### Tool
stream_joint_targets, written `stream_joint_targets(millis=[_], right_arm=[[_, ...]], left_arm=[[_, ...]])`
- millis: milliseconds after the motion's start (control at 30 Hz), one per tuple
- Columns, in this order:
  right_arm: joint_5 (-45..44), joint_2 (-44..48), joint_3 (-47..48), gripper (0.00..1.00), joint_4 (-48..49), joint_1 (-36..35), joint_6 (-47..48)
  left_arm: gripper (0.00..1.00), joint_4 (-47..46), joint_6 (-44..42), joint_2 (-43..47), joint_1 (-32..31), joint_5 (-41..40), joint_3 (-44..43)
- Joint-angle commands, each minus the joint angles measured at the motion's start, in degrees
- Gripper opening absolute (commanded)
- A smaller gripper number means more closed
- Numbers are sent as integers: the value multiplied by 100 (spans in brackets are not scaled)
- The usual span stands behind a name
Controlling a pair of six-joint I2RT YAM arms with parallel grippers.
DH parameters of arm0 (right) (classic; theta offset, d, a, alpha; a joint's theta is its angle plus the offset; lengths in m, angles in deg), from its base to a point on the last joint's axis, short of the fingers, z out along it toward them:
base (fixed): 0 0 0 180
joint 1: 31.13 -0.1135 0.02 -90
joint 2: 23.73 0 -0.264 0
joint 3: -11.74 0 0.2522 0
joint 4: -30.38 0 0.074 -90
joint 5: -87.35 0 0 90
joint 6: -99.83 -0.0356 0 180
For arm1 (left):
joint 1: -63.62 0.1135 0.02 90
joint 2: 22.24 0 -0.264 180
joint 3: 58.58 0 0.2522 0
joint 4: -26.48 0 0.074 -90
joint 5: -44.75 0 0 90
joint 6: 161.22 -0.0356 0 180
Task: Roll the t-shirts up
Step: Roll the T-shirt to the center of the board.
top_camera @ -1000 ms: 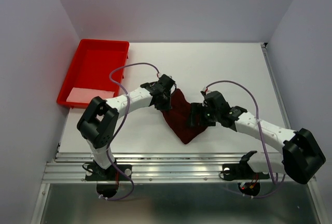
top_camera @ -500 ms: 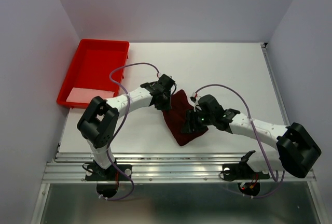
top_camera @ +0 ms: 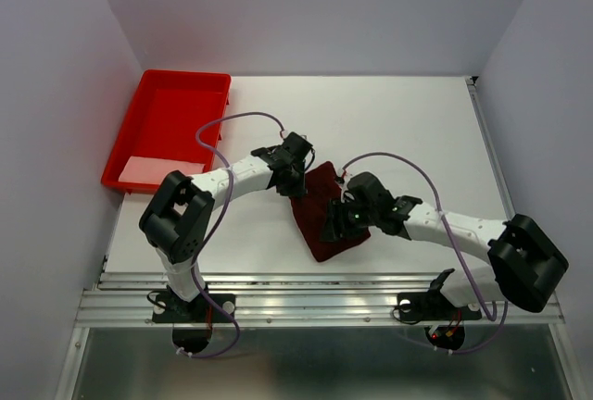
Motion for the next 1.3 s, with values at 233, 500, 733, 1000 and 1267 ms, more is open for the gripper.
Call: stream_joint_targets(millis=[233, 500, 733, 1000, 1267], right_arm=[[-275, -428, 443, 54, 305, -596, 6], [-1170, 257, 223, 83, 34, -649, -126], [-1716, 1127, -286, 87, -99, -544, -530], [-1085, 988, -295, 87, 111, -394, -672], [-855, 12, 161, 83, 560, -675, -548]], left_arm=[[0, -190, -20, 73, 166, 104, 22], [0, -225, -90, 99, 219, 112, 57], [0, -269, -125, 126, 245, 306, 163], [0, -260, -117, 126, 245, 297, 145], [0, 46, -29, 161, 236, 0, -65]])
